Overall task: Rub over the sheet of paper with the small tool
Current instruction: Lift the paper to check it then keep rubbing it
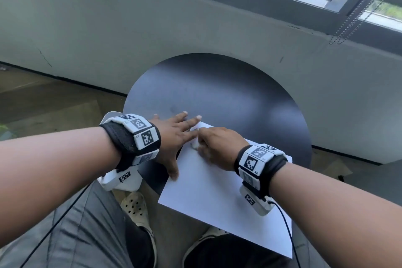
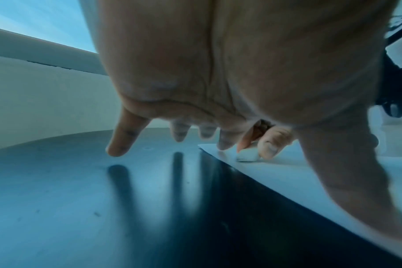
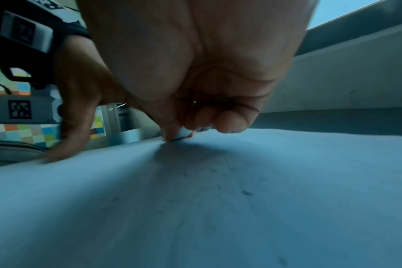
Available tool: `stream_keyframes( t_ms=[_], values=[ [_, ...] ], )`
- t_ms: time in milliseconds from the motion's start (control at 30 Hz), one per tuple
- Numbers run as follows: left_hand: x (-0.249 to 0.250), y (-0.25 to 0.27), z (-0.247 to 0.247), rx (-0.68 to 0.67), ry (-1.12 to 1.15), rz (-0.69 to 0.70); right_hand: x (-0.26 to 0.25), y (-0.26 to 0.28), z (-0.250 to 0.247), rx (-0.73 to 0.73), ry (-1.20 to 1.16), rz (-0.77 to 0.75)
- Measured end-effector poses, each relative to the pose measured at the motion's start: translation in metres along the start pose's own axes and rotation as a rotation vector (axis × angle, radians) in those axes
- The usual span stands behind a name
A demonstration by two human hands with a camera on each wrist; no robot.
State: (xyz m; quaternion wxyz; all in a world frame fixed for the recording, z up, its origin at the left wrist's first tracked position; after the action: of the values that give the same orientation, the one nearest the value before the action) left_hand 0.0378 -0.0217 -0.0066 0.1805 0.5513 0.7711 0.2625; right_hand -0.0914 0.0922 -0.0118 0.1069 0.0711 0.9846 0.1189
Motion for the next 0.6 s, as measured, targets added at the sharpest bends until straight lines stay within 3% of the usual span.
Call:
stream_keyframes(
  t_ms=[133,233,300,433,500,600],
  values=[
    [-0.005,-0.001,0.007,-0.034,-0.008,0.005,-0.012,0.009,0.004,0.051,-0.001,-0.041],
    [-0.006,-0.002,0.01,-0.035,-0.023,0.012,-0.034,0.033,0.012,-0.082,-0.014,-0.246],
    [-0.006,-0.002,0.01,-0.034,-0.032,0.017,-0.035,0.038,0.015,-0.13,-0.006,-0.258],
    [-0.006,-0.002,0.011,-0.029,-0.015,0.015,0.005,-0.001,0.002,-0.025,0.025,0.148],
    [-0.007,-0.003,0.01,-0.032,-0.012,0.011,0.008,-0.007,-0.003,-0.015,0.029,0.23],
    [-0.006,-0.004,0.009,-0.037,-0.01,0.01,-0.02,0.018,0.004,-0.009,0.026,-0.049]
  ],
)
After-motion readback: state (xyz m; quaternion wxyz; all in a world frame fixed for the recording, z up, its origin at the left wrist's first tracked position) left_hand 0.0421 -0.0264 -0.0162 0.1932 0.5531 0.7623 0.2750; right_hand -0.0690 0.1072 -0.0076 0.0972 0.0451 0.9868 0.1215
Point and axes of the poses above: each hand's wrist, its own y-axis away from the middle knuckle, its own z-axis out of the palm, x = y × z, the point moved 1 cm from there along -y, towards the middle knuckle
